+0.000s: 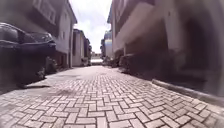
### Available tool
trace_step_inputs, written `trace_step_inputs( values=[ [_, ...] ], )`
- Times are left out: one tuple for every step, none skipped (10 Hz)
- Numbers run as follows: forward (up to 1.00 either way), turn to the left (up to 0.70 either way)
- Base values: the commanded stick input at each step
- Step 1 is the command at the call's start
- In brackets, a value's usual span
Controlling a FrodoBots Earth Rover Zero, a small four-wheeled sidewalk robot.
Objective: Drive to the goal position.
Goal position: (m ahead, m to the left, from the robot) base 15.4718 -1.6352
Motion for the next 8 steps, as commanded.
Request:
trace_step_inputs(
  values=[
    [0.5,0.0],
    [0.5,0.0],
    [0.5,0.0],
    [0.5,0.0],
    [0.5,0.0],
    [0.5,0.0],
    [0.5,0.0],
    [0.5,0.0]
  ],
)
